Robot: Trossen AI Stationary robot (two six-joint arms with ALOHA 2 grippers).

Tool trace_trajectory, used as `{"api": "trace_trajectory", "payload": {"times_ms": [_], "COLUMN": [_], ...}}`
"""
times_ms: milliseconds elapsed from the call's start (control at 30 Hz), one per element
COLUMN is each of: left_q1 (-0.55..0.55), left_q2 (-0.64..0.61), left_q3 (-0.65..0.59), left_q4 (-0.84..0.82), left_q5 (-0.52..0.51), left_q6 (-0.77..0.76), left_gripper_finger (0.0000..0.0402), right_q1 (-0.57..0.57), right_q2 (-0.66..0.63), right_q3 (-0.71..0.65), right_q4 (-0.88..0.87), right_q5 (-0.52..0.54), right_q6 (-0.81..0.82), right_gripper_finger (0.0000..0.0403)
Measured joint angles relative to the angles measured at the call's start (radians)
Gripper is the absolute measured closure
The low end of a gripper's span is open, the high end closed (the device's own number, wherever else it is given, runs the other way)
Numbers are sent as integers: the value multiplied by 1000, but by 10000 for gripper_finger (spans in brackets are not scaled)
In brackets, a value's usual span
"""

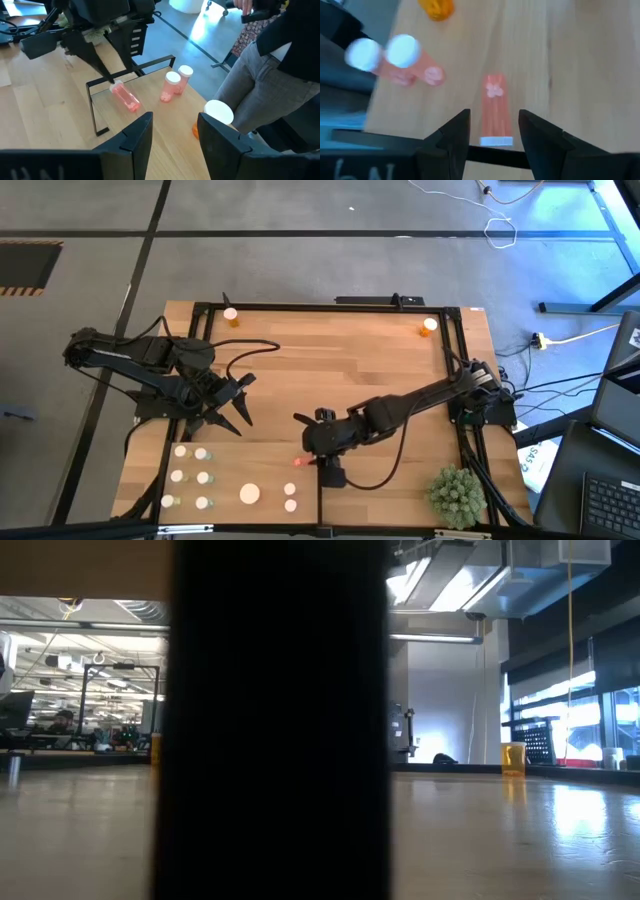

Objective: Pick and place medicine bottles onto shelf by color
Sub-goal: Put the pink pill bottle on the shelf aligned with the other pink pill bottle

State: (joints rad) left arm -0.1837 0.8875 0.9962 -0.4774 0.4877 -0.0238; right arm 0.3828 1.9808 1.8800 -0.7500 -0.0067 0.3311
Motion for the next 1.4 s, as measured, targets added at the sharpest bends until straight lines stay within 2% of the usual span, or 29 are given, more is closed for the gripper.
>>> {"api": "trace_trajectory", "payload": {"times_ms": [200, 533, 733, 1033, 1200, 1400], "left_q1": [0, 0, 0, 0, 0, 0], "left_q2": [0, 0, 0, 0, 1, 0], "left_q3": [0, 0, 0, 0, 0, 0], "left_q4": [0, 0, 0, -1, -1, -7], "left_q5": [0, -8, -31, -34, -34, -34], "left_q6": [0, 0, 0, 0, 0, 0], "left_gripper_finger": [253, 253, 253, 253, 253, 253], "right_q1": [-10, -33, -59, -96, -100, -96], "right_q2": [1, 7, 10, 110, 151, 172], "right_q3": [15, 185, 282, 461, 466, 467], "right_q4": [-83, -329, -420, -607, -564, -529], "right_q5": [-48, -14, 17, 20, -31, -44], "right_q6": [4, -30, -76, -134, -152, -130], "right_gripper_finger": [234, 234, 234, 234, 234, 234]}}
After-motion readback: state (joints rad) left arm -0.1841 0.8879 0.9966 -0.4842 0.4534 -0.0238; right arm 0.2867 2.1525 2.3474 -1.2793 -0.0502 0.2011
